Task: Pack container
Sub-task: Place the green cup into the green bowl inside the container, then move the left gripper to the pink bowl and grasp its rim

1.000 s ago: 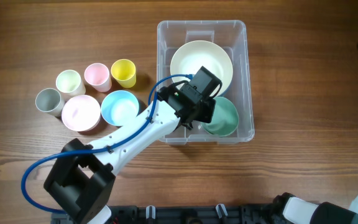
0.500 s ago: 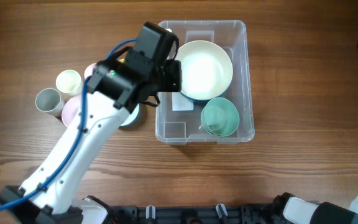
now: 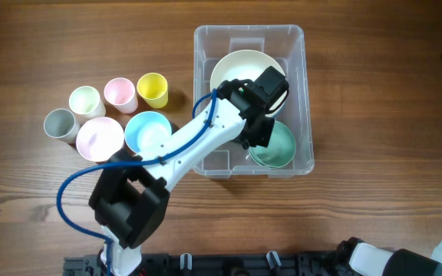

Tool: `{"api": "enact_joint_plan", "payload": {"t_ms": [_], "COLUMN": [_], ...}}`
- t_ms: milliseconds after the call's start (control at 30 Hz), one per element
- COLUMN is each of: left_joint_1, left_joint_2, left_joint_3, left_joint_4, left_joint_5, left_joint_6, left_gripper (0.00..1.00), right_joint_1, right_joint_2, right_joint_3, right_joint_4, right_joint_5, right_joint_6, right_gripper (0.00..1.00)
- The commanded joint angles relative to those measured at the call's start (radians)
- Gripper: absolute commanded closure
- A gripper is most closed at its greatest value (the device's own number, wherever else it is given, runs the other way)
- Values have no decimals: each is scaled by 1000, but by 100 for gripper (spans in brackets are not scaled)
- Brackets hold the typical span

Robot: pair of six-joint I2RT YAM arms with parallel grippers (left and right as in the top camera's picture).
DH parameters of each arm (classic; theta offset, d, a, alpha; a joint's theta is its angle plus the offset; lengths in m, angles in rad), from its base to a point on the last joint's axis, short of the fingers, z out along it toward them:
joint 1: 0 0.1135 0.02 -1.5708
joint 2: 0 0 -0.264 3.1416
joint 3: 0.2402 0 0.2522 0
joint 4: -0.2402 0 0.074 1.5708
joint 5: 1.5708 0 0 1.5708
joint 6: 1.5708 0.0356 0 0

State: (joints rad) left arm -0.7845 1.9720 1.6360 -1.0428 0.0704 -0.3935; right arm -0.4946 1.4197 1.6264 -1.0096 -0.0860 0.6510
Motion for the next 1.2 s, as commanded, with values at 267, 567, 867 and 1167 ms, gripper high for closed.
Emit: {"api": "enact_joint_plan", "payload": {"t_ms": [267, 567, 867, 1167], "left_joint_1": [64, 546, 1117, 1162], "left_joint_2": [-66, -369, -365, -365], "left_joint_3": [84, 111, -145, -568], "left_joint_4": [-159, -427, -305, 11], "left_joint_5": [-168, -320, -117, -48], "left_joint_6": [-8, -243, -266, -270], "left_gripper": [96, 48, 39, 35], "right_joint_1": [0, 0, 0, 0], "right_joint_2": [4, 4, 4, 4], "right_joint_3": [3, 3, 3, 3], "right_joint_4": [0, 0, 0, 0], "right_joint_5": [-5, -5, -5, -5], "right_joint_6": [7, 6, 7, 6], "right_gripper": [0, 0, 0, 0]}}
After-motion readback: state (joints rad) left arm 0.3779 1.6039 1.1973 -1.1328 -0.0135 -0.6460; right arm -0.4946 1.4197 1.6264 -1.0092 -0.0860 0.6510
